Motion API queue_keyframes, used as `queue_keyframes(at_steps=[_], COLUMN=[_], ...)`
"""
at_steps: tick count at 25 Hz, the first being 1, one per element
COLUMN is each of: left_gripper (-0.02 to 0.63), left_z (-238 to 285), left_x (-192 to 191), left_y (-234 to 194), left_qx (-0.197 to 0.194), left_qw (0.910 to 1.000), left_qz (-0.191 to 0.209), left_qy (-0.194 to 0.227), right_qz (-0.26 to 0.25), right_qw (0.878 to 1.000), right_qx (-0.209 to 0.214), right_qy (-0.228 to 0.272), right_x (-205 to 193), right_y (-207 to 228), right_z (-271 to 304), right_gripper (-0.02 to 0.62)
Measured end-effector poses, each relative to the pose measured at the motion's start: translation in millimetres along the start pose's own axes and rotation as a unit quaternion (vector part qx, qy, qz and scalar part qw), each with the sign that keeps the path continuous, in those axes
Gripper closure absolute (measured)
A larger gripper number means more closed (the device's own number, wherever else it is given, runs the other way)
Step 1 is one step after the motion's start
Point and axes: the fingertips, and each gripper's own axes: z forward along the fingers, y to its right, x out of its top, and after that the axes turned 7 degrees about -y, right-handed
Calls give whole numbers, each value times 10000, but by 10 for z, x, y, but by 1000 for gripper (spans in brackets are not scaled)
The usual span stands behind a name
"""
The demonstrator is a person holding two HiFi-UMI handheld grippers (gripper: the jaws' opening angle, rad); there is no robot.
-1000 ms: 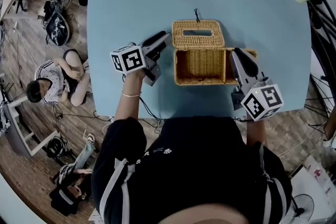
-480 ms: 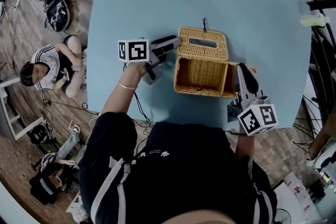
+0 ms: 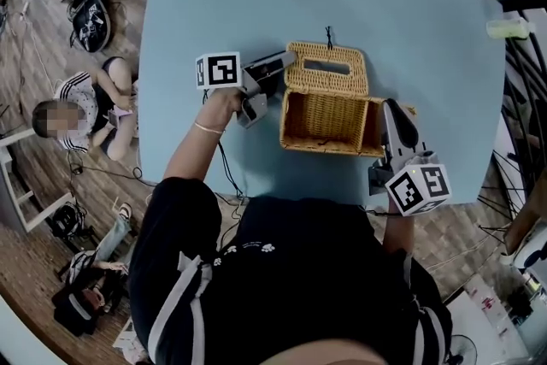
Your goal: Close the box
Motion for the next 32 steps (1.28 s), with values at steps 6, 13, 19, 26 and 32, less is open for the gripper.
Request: queue_keyframes(at_steps=[6,13,19,26,32], left_gripper=[460,491,515,541,544], left_z=[-2,-12,-49,-105,-207], left_x=[58,134,214,236,133], left_y=[-53,86,307,653,928], left_qx=[383,494,618,588,570], left_qw=[9986,9966,9896,9704,9398], left_qz=[358,655,1287,2321,3345], left_qy=[-76,55,165,312,401], right_qz=[13,-82,-104,-99,-411], right_qw=[10000,10000,9999,9998,9987], right_qx=[9,7,-20,31,151], right_qy=[40,50,90,143,277], right_x=[10,25,43,81,183], right_y=[40,42,10,73,76], right_z=[18,28,37,77,144], right_gripper=[563,569,577,583,579])
